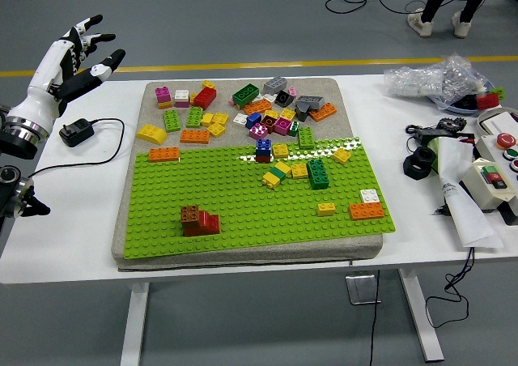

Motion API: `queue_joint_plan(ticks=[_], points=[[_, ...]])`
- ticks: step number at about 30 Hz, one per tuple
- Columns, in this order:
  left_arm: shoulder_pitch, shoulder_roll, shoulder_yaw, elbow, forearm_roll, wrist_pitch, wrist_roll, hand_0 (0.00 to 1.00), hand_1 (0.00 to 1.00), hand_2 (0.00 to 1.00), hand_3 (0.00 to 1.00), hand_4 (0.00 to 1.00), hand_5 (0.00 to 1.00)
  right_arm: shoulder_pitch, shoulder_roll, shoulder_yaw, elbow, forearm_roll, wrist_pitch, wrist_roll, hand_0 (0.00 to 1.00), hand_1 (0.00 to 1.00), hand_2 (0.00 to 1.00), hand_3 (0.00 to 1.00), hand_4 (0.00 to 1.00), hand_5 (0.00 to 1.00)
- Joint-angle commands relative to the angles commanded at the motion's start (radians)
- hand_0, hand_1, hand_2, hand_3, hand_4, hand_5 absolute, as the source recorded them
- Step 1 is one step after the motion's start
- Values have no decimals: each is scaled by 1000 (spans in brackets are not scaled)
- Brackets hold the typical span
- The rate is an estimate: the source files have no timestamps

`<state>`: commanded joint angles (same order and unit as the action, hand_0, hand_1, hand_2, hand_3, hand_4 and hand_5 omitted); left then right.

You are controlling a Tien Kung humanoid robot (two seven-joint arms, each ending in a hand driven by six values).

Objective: Pick up the brick,pile it on top of brick,press brick,pick up the brick,pile it on top of brick,press brick

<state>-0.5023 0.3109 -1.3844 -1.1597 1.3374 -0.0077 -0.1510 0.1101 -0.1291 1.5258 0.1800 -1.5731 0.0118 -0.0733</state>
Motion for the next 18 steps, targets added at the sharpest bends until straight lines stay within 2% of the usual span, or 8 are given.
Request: queue_joint_plan(ticks=[18], points=[[-3, 7, 12, -13, -30, 17, 12, 998, 995, 832, 974, 795, 497, 9, -3, -6, 0, 4, -1, -2, 761, 676, 718, 737, 998, 683]])
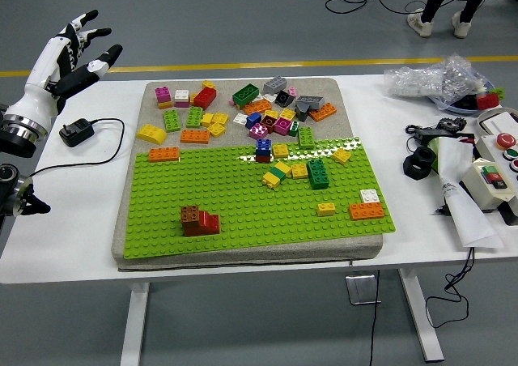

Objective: Pick up the brick,pile it on top of brick,press brick,pick up the brick,pile it on top of brick,press brick

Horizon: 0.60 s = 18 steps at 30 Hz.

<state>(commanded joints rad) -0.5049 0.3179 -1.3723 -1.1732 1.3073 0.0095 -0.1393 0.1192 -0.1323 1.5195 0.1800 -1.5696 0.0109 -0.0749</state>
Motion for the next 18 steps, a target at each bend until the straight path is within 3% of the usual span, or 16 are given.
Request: queue_joint_plan(ticks=[18], points=[[9, -5, -4, 5, 0, 4, 7, 978, 974, 818, 962, 776, 494, -3, 0, 3, 0, -26, 4, 0, 761, 676, 718, 737, 998, 683]])
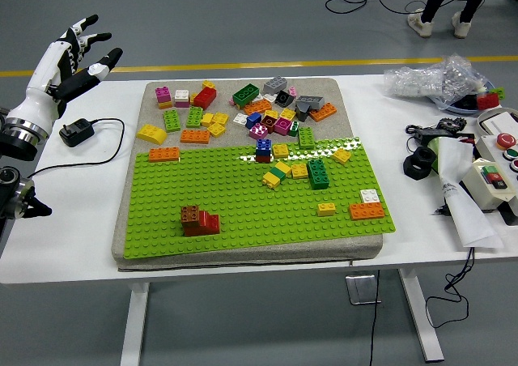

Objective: Pick up the brick,pile it on top of brick,press brick,pick up the brick,pile it on top of brick,press brick

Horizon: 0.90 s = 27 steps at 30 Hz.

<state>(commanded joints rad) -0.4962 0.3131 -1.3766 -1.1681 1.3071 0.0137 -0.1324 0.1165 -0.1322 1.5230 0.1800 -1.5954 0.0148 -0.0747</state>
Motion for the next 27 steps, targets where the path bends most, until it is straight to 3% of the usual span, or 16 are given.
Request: queue_joint_plan(ticks=[27], points=[[35, 19, -38, -14, 5, -10, 1, 962, 952, 792, 940, 745, 510, 3, -5, 4, 0, -55, 9, -5, 761, 676, 718, 737, 998, 683]])
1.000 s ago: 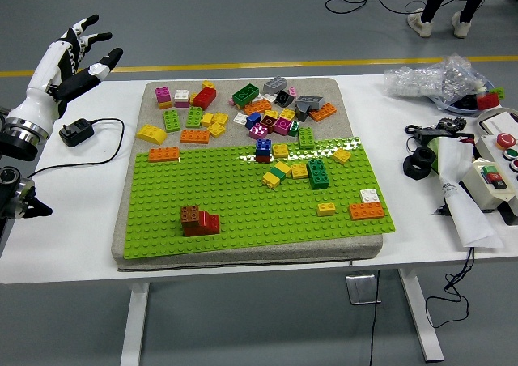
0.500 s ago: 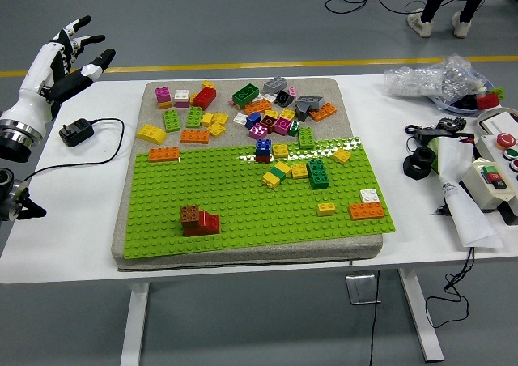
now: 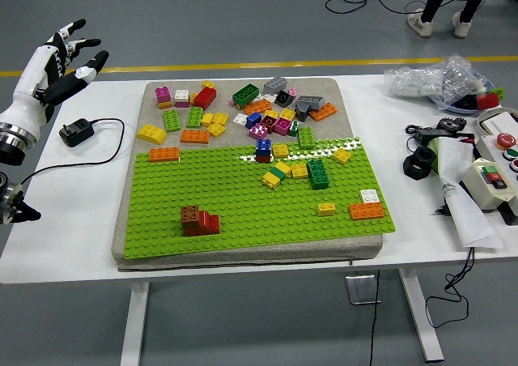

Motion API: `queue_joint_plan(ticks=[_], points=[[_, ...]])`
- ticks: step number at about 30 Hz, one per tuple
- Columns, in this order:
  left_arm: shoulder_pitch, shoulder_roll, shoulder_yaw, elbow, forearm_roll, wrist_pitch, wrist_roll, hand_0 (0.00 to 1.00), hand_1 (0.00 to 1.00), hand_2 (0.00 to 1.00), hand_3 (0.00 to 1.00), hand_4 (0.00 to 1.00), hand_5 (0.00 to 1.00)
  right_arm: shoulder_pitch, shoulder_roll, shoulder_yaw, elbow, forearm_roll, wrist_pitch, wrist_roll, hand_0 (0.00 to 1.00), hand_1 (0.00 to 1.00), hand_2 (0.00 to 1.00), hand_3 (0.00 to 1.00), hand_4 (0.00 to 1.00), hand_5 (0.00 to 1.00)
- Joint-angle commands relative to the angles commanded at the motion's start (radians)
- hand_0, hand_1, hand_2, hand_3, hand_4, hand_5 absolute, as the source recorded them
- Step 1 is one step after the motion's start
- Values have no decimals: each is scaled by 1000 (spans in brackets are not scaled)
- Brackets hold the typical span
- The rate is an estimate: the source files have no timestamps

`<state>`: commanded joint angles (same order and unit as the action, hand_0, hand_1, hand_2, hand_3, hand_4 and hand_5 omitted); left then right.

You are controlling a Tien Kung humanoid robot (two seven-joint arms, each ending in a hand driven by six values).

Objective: Pick up the brick,pile it on top of brick,press brick,pick up the brick,pile it on top of brick,press brick

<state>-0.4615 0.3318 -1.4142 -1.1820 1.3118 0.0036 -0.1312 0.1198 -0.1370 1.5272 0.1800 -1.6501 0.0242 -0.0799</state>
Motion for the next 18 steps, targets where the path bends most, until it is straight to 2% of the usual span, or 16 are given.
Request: queue_joint_plan(ticks=[18], points=[[30, 10, -1, -7, -3, -3, -3, 956, 944, 789, 933, 734, 508, -12, 7, 6, 0, -40, 2, -4, 761, 676, 718, 737, 998, 683]])
